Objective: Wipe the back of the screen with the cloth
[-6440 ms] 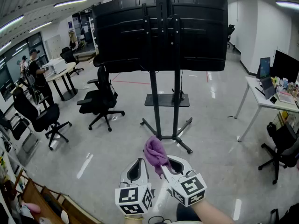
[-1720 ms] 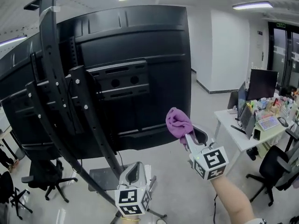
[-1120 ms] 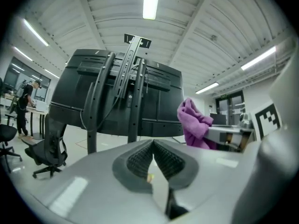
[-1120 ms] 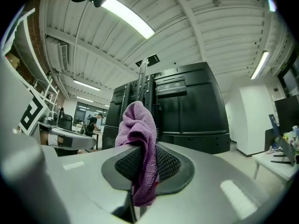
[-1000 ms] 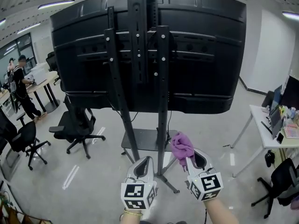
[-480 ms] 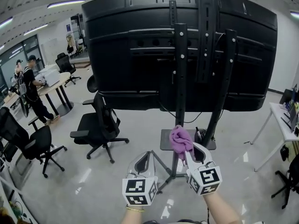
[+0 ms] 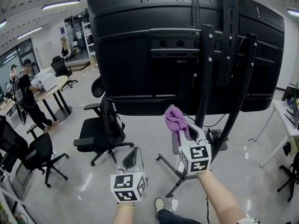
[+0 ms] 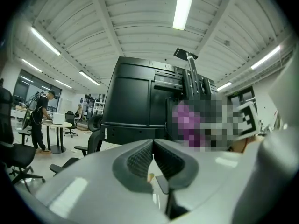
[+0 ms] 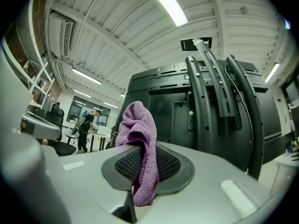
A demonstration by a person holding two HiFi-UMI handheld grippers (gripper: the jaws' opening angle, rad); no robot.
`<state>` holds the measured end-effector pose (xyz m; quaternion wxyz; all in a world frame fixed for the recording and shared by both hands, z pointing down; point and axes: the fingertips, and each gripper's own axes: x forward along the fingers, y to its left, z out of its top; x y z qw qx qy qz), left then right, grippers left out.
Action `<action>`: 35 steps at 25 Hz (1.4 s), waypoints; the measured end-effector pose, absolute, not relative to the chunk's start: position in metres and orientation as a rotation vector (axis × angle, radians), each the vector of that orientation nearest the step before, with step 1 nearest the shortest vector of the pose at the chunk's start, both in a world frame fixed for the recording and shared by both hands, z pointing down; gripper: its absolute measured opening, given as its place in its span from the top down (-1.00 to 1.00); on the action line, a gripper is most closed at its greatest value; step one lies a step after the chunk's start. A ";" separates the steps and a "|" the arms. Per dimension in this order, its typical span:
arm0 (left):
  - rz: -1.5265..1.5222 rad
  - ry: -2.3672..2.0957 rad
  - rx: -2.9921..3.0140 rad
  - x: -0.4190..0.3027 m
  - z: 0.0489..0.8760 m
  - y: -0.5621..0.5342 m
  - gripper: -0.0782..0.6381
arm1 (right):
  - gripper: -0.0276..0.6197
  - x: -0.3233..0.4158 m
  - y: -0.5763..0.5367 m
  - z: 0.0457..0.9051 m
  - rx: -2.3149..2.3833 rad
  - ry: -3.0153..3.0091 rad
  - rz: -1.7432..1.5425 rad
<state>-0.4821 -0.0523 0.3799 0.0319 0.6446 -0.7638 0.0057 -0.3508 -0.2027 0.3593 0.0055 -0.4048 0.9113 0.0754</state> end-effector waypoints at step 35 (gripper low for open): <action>-0.026 -2.414 1.884 -0.729 0.385 -0.180 0.76 | 0.75 -0.694 -0.272 0.360 -0.960 3.133 0.597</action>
